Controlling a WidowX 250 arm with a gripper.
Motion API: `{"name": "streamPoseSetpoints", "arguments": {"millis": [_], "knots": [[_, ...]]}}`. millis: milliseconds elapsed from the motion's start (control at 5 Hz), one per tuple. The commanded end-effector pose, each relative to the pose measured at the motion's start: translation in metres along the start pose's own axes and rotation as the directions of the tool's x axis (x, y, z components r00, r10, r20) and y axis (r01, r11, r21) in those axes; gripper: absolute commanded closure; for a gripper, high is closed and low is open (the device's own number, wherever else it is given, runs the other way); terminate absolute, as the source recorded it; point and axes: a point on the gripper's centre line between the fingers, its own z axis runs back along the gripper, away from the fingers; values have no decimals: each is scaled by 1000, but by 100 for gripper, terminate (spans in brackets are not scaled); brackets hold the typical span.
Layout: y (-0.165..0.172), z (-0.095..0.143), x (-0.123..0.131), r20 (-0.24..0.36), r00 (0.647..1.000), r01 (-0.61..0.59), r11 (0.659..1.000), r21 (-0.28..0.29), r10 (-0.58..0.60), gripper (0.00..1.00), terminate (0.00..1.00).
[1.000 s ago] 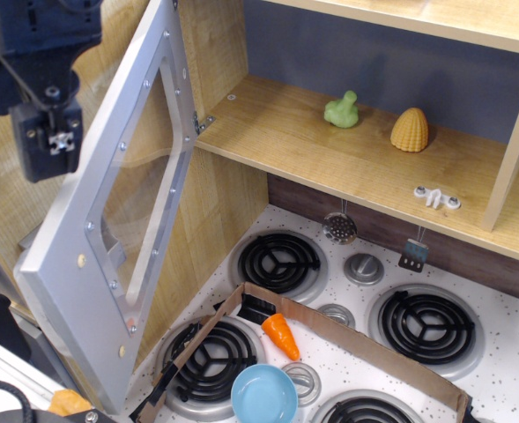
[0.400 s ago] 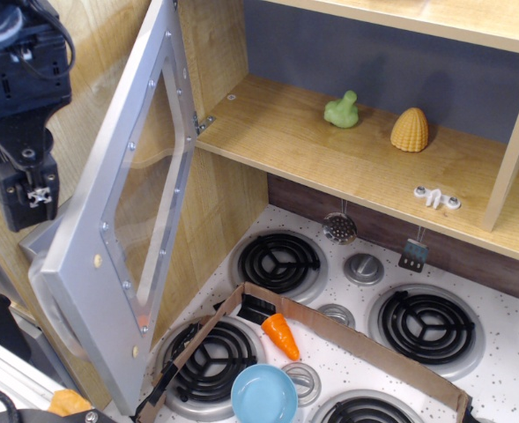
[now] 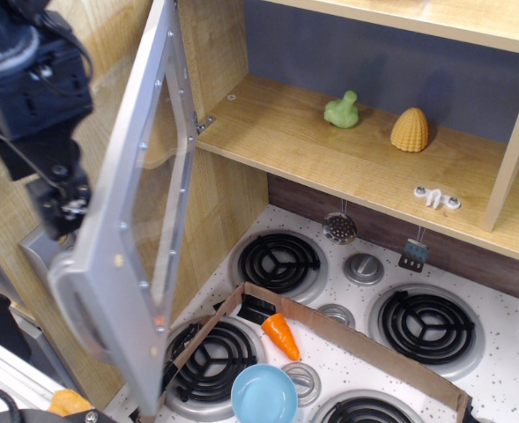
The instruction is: Close microwave
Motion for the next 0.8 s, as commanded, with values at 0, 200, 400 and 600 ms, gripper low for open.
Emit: {"name": "streamPoseSetpoints", "arguments": {"millis": [0,200,400,600], "knots": [[-23,-1,38,219,976,1,1000,20,-5,0,0],[-33,-1,58,291,956,23,1000,10,-25,0,0],[-43,-5,80,354,934,43,999,-1,-39,0,0],[-49,-10,104,407,911,72,997,-3,-65,0,0]]}}
